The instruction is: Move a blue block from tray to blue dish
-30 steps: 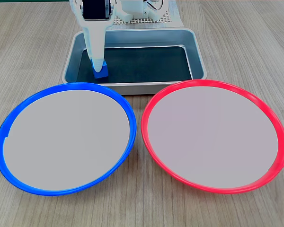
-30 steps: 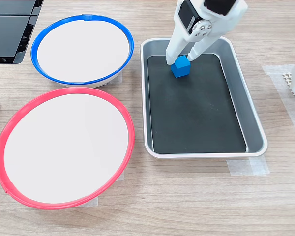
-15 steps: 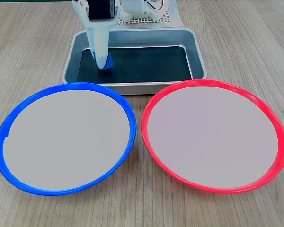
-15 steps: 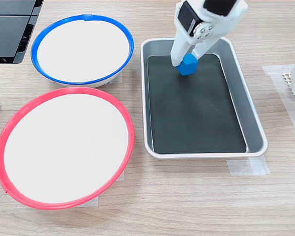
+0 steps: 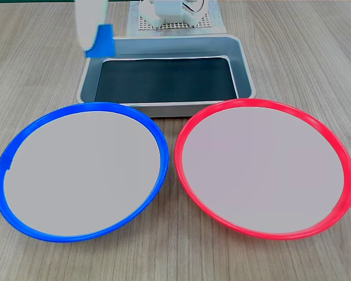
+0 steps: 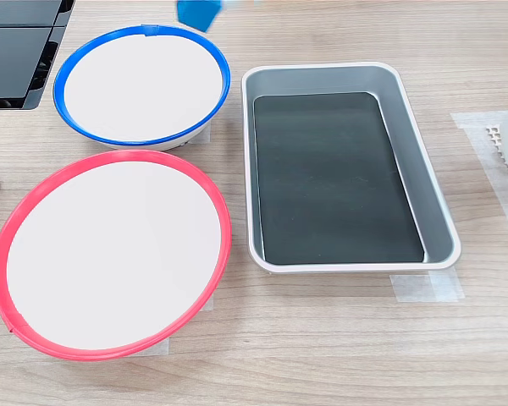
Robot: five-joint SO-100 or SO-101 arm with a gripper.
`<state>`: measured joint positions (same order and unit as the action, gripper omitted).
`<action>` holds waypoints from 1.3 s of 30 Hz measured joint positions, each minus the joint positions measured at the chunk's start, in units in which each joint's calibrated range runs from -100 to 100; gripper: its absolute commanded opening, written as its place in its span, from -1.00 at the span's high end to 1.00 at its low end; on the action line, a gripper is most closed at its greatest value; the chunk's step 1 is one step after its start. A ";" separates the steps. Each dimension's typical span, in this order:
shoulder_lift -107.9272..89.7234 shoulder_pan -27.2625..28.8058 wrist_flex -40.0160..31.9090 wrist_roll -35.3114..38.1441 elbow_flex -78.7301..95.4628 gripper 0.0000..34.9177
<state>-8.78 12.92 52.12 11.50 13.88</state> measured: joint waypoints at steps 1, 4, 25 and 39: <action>1.45 0.88 -4.49 0.00 0.45 0.99; 5.71 1.24 -16.48 0.73 3.27 0.99; 14.83 0.80 -44.29 6.54 19.60 0.09; -31.71 -6.19 -40.46 -12.50 40.11 0.99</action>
<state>-40.49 6.73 11.66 -1.00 53.99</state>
